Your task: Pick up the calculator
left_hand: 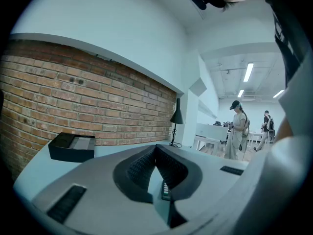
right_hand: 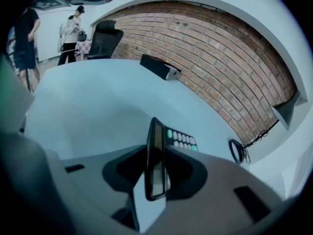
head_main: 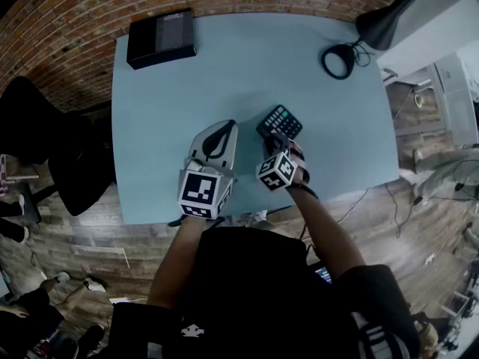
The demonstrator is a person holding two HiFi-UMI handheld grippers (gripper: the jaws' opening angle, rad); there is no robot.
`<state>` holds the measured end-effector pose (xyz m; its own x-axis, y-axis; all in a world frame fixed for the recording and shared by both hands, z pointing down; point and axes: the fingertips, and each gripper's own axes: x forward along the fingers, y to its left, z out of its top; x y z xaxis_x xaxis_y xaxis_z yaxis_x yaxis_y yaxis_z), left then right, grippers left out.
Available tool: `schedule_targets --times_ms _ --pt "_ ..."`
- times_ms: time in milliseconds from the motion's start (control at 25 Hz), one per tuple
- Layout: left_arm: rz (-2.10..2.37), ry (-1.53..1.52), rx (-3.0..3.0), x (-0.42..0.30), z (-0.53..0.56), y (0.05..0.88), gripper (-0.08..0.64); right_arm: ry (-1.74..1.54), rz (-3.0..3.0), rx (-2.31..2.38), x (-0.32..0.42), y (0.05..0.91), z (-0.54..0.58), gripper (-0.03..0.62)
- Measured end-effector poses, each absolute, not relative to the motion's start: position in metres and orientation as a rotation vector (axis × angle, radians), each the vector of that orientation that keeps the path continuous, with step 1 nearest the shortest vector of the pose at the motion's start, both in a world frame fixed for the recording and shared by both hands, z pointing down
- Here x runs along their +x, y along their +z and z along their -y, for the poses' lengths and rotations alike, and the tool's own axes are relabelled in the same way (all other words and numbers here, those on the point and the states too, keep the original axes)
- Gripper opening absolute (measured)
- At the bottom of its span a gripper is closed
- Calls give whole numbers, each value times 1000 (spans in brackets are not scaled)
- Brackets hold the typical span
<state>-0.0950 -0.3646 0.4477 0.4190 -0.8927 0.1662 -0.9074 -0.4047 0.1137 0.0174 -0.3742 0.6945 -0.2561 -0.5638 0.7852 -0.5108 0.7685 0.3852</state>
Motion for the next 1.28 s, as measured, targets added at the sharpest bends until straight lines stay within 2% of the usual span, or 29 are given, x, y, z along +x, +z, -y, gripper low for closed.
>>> schedule_targets --times_ms 520,1280 --pt "1590 105 2506 -82 358 443 2 -111 1943 920 30 654 387 52" --pt "1655 107 2499 -73 349 430 2 9 2186 1054 34 587 389 51"
